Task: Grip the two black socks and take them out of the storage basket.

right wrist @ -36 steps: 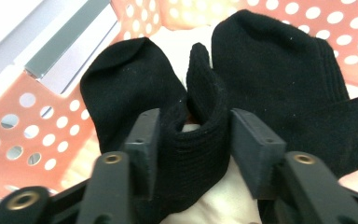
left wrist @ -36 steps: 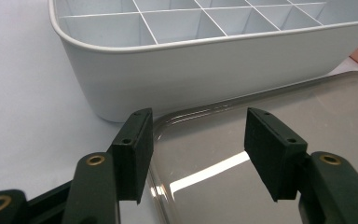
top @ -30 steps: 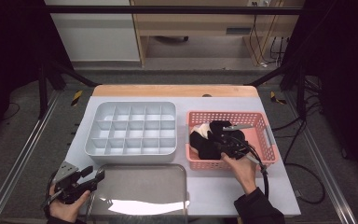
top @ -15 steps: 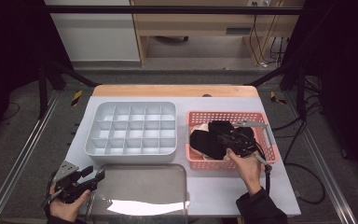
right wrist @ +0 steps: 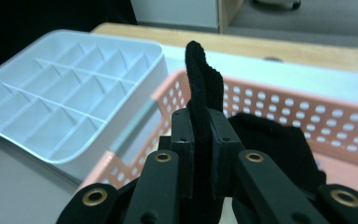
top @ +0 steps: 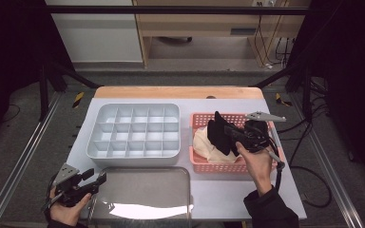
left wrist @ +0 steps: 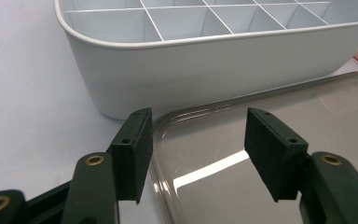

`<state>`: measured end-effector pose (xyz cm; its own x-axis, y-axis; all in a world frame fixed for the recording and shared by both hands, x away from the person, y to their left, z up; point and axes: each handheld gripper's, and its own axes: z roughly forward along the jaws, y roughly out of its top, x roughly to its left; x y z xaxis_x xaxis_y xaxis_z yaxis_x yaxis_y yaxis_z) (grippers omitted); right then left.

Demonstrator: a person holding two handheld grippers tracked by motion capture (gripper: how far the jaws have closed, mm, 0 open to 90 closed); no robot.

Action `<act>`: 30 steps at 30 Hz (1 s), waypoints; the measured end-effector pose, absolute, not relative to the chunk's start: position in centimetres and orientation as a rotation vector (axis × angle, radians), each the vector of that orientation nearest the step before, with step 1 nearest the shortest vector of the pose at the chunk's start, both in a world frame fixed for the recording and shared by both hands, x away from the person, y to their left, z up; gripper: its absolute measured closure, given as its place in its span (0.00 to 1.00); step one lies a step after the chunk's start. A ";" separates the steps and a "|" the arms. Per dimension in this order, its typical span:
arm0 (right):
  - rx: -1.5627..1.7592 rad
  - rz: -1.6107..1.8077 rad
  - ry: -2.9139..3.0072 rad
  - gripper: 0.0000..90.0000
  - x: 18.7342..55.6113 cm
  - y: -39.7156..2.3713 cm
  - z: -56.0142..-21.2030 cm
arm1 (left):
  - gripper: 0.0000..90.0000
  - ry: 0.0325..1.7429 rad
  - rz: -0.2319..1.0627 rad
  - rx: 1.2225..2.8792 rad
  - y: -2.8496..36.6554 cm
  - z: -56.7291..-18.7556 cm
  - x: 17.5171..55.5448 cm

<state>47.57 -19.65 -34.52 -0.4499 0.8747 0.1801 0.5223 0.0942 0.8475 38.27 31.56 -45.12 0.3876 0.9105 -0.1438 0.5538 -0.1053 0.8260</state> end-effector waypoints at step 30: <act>1.097 1.548 2.136 0.92 39.4 -19.8 -30.8 | 0.44 1.284 0.533 1.771 31.6 -44.9 38.1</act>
